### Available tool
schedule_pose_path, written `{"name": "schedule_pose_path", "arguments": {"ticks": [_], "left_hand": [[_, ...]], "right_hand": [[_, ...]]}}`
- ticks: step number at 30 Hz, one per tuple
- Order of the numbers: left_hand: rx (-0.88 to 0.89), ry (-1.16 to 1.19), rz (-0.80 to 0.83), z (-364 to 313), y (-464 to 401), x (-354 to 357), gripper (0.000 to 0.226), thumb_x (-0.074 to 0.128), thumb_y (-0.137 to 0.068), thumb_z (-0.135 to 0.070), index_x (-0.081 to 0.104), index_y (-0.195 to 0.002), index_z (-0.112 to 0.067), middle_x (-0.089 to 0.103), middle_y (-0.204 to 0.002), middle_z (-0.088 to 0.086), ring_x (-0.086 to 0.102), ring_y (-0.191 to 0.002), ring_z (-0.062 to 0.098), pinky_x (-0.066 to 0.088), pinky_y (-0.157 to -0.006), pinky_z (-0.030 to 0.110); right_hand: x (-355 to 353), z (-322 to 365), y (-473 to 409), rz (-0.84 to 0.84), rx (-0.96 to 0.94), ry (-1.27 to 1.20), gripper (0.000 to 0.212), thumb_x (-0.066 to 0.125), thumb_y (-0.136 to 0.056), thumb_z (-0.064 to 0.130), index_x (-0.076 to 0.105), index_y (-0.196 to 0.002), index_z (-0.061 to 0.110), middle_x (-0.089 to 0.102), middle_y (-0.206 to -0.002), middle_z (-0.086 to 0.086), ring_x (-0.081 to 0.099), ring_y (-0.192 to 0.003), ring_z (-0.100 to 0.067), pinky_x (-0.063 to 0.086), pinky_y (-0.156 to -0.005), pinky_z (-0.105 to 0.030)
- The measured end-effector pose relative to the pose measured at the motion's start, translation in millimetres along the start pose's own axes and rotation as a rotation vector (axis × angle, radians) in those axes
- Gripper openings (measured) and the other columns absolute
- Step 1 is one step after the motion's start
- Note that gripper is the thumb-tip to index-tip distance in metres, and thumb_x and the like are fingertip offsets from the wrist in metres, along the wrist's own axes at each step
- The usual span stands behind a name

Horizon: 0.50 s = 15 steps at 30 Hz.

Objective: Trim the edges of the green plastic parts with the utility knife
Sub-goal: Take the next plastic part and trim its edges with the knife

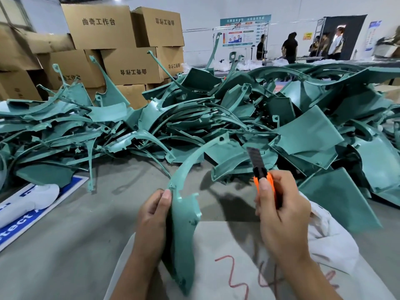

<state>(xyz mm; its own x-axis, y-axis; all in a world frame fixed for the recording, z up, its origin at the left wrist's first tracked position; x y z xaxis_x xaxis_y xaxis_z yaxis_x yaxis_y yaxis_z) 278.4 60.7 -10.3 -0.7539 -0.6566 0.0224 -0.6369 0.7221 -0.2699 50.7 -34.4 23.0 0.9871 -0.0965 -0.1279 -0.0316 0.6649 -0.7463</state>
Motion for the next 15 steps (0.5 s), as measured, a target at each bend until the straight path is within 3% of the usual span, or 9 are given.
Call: {"name": "schedule_pose_path", "arguments": {"ticks": [1, 4, 6, 9, 11, 15], "left_hand": [[0.080, -0.121, -0.067, -4.2, -5.7, -9.5, 0.051, 0.054, -0.083, -0.064, 0.053, -0.070, -0.014, 0.046, -0.065, 0.007, 0.042, -0.060, 0.011, 0.035, -0.054, 0.020], [0.183, -0.233, 0.002, 1.1, 1.6, -2.6, 0.062, 0.047, -0.090, -0.060, 0.044, -0.073, 0.000, 0.042, -0.065, 0.020, 0.039, -0.059, 0.016, 0.033, -0.054, 0.028], [0.124, -0.082, 0.030, 4.8, -1.4, -2.5, 0.061, 0.049, -0.088, -0.058, 0.048, -0.072, 0.001, 0.049, -0.059, 0.016, 0.043, -0.053, 0.016, 0.036, -0.049, 0.026], [-0.020, 0.158, 0.063, 10.2, 0.5, -2.9, 0.048, 0.055, -0.083, -0.056, 0.060, -0.069, -0.011, 0.052, -0.057, 0.006, 0.043, -0.044, 0.014, 0.036, -0.040, 0.019], [-0.077, 0.258, 0.119, 9.5, 3.7, 0.2, 0.037, 0.057, -0.087, -0.052, 0.055, -0.070, -0.019, 0.040, -0.057, 0.006, 0.034, -0.043, 0.012, 0.032, -0.038, 0.018], [-0.178, 0.377, 0.207, 8.5, 5.1, 7.4, 0.030, 0.058, -0.092, -0.033, 0.042, -0.080, -0.010, 0.028, -0.060, 0.006, 0.028, -0.040, 0.009, 0.029, -0.033, 0.016]], "right_hand": [[-1.5, -3.9, -1.8, -0.020, 0.026, 0.028, 0.017, 0.047, -0.108, 0.041, 0.052, -0.095, 0.031, 0.055, -0.064, 0.002, 0.055, -0.055, -0.025, 0.045, -0.052, -0.048], [-3.4, -10.8, -2.5, -0.038, 0.060, 0.052, 0.012, 0.047, -0.108, 0.036, 0.053, -0.097, 0.033, 0.054, -0.064, 0.002, 0.054, -0.056, -0.022, 0.044, -0.053, -0.044], [-3.3, -12.9, -2.5, -0.040, 0.076, 0.076, 0.012, 0.047, -0.108, 0.033, 0.054, -0.097, 0.033, 0.055, -0.065, 0.001, 0.052, -0.056, -0.020, 0.042, -0.053, -0.039], [-2.4, -18.9, -3.8, -0.026, 0.144, 0.065, 0.015, 0.049, -0.110, 0.028, 0.053, -0.095, 0.028, 0.055, -0.067, -0.002, 0.052, -0.058, -0.025, 0.044, -0.054, -0.049], [-1.5, -18.4, -4.7, -0.002, 0.135, 0.037, 0.012, 0.050, -0.109, 0.026, 0.053, -0.097, 0.026, 0.054, -0.067, -0.004, 0.052, -0.057, -0.029, 0.044, -0.051, -0.052], [0.0, -9.7, -6.4, 0.026, 0.035, 0.027, 0.010, 0.049, -0.110, 0.024, 0.052, -0.103, 0.031, 0.053, -0.071, 0.003, 0.052, -0.059, -0.020, 0.043, -0.052, -0.043]]}}
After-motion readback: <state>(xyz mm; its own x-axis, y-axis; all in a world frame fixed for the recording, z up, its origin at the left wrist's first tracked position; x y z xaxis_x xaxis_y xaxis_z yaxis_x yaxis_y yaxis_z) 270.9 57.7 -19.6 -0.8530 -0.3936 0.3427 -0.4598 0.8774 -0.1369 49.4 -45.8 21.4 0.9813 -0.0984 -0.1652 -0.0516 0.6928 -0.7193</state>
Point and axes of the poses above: each hand's wrist, its own y-axis away from the middle knuckle, its own x-axis out of the palm, z = x × y, the point moved 4 cm from there along -y, towards the middle knuckle
